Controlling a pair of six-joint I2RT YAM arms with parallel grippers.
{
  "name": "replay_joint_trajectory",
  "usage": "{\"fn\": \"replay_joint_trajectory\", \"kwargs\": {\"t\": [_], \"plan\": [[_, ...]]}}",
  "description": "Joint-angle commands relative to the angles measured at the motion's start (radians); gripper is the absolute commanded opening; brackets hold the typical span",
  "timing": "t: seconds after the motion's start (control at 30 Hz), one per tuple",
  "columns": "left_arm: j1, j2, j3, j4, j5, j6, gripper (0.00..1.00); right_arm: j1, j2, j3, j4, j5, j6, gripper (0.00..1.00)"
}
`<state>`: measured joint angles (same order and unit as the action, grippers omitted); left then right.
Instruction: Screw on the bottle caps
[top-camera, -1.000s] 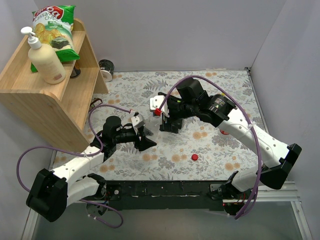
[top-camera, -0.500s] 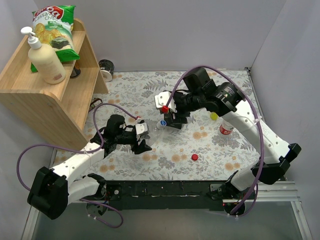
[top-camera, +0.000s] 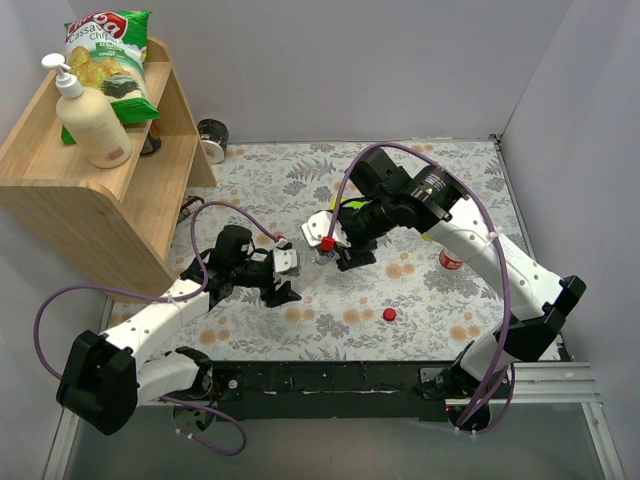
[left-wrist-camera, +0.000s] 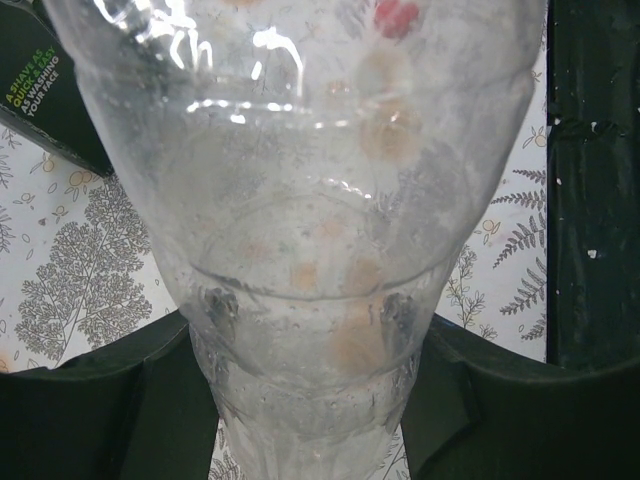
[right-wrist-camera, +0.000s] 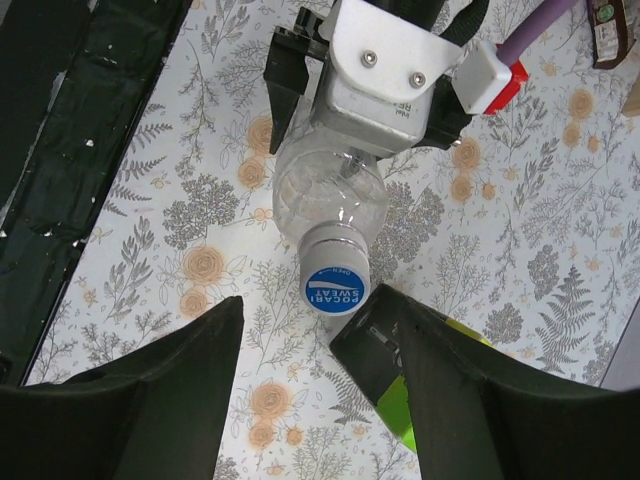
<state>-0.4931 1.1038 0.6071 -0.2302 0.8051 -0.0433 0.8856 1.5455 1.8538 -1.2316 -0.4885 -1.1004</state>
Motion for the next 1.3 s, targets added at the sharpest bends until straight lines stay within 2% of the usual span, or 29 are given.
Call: {"fn": "replay_joint_trajectory", "kwargs": {"t": [0.0, 0.8, 0.93, 1.03, 1.1, 1.13, 1.17, 1.27], "plan": [[-0.005, -0.004, 0.045, -0.018, 0.031, 0.033, 0.00, 0.024, -0.004, -0.004, -0.008, -0.010, -0.121, 0.68], [-0.006, -0.015, 0.043, -0.020, 0.049, 0.069, 0.00, 0.049, -0.010, -0.080, 0.064, 0.082, -0.133, 0.50], [-0.005, -0.018, 0.040, -0.014, 0.048, 0.063, 0.00, 0.046, -0.012, -0.090, 0.083, 0.085, -0.113, 0.38], [-0.005, -0.028, 0.026, 0.038, 0.040, -0.001, 0.00, 0.026, -0.007, -0.084, 0.106, 0.048, -0.037, 0.33], [-0.005, -0.054, -0.003, 0.129, 0.034, -0.053, 0.00, 0.009, 0.005, -0.077, 0.135, -0.001, 0.063, 0.31], [-0.005, -0.071, -0.019, 0.175, 0.026, -0.129, 0.00, -0.008, 0.008, -0.073, 0.144, -0.025, 0.098, 0.30], [-0.007, -0.094, -0.033, 0.272, 0.017, -0.157, 0.00, -0.017, 0.017, -0.070, 0.149, -0.048, 0.129, 0.29], [-0.018, -0.102, -0.047, 0.386, -0.015, -0.237, 0.00, -0.027, 0.033, -0.077, 0.178, -0.125, 0.269, 0.28]]}}
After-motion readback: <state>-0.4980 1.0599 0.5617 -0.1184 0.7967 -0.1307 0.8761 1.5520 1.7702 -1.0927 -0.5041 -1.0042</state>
